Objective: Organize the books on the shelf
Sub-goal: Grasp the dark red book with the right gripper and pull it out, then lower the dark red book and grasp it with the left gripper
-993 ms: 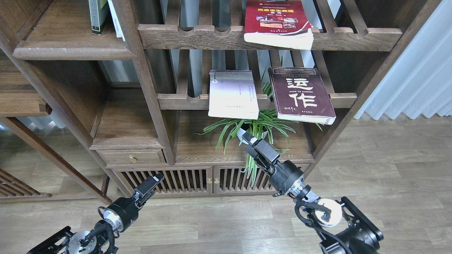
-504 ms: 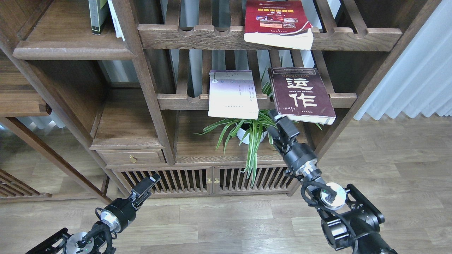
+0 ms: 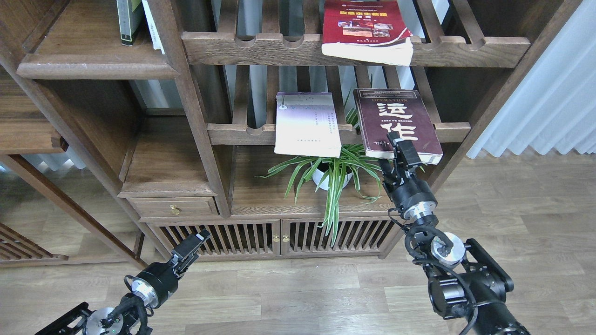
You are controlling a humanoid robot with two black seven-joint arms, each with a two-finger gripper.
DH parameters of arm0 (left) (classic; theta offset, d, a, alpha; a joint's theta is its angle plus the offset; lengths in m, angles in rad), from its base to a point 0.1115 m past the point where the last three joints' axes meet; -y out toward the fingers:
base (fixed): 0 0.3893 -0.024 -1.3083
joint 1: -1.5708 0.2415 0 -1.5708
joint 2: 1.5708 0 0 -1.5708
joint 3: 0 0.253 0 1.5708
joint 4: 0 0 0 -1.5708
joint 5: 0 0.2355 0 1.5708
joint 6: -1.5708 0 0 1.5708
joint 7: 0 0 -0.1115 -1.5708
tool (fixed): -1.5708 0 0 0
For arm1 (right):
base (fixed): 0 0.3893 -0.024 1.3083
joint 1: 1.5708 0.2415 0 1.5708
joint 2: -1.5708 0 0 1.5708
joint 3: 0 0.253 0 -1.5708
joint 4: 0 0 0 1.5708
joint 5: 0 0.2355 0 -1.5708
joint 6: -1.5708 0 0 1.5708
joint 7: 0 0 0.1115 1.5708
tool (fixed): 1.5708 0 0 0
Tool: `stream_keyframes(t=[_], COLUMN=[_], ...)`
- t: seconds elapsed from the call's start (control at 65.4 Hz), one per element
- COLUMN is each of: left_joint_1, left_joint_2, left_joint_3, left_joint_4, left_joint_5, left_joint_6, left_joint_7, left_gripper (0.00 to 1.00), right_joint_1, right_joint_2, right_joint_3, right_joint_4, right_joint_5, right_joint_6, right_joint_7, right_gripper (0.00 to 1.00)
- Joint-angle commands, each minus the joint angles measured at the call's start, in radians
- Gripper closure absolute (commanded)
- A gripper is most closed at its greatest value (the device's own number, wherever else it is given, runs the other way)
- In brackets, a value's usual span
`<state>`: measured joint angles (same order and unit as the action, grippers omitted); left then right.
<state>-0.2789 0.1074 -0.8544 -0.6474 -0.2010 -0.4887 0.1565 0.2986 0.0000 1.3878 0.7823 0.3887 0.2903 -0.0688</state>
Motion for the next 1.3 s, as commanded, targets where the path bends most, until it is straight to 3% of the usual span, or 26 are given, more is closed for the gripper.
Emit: stream_keyframes(t=[0.0,0.153,0.183,0.199,0.229,0.306,0.642,0.932,1.116,1.284], left_joint_1=[0.004,0.007,0.007,0.007,0.007,0.012,0.026,0.043,0.058,0.066], left_joint_2=[0.000,0.000,0.000,0.000,0.000,0.000,0.000,0.000,0.000,0.000], left_joint_3=[0.000,-0.002,-0.002,-0.002,-0.002,-0.002,-0.002,-0.002,0.000,0.015], left_joint_4=[0.002,0.002,0.002,0.000,0.002,0.002,0.002,0.002,0.008,0.012], left_joint_5=[0.000,0.000,0.000,0.000,0.000,0.000,0.000,0.000,0.000,0.002], left_joint_6=[0.000,0.000,0.000,0.000,0.000,0.000,0.000,0.000,0.000,0.000], left_joint_7=[0.000,0.000,0.000,0.000,0.000,0.000,0.000,0.000,0.014,0.018], left_gripper=[0.00,0.00,0.00,0.00,0.00,0.00,0.00,0.00,0.00,0.00], right_joint_1=[0.002,0.002,0.002,0.002,0.002,0.001,-0.047,-0.335,-0.601,-0.648], right_joint_2=[0.000,0.000,0.000,0.000,0.000,0.000,0.000,0.000,-0.034,-0.090], right_joint_3=[0.027,0.043,0.046,0.046,0.046,0.045,0.034,0.028,-0.073,-0.193], right_joint_4=[0.000,0.002,0.002,0.002,0.002,0.002,0.067,0.308,0.431,0.428], right_joint_5=[0.012,0.019,0.019,0.019,0.019,0.019,0.041,0.124,0.154,0.156], right_joint_6=[-0.007,-0.002,-0.002,-0.002,-0.002,-0.002,0.056,0.198,0.198,0.198], right_joint_7=[0.010,0.018,0.021,0.023,0.023,0.023,0.011,-0.016,-0.120,-0.131], right_gripper=[0.26,0.52,0.60,0.73,0.81,0.93,0.95,0.95,0.95,0.95])
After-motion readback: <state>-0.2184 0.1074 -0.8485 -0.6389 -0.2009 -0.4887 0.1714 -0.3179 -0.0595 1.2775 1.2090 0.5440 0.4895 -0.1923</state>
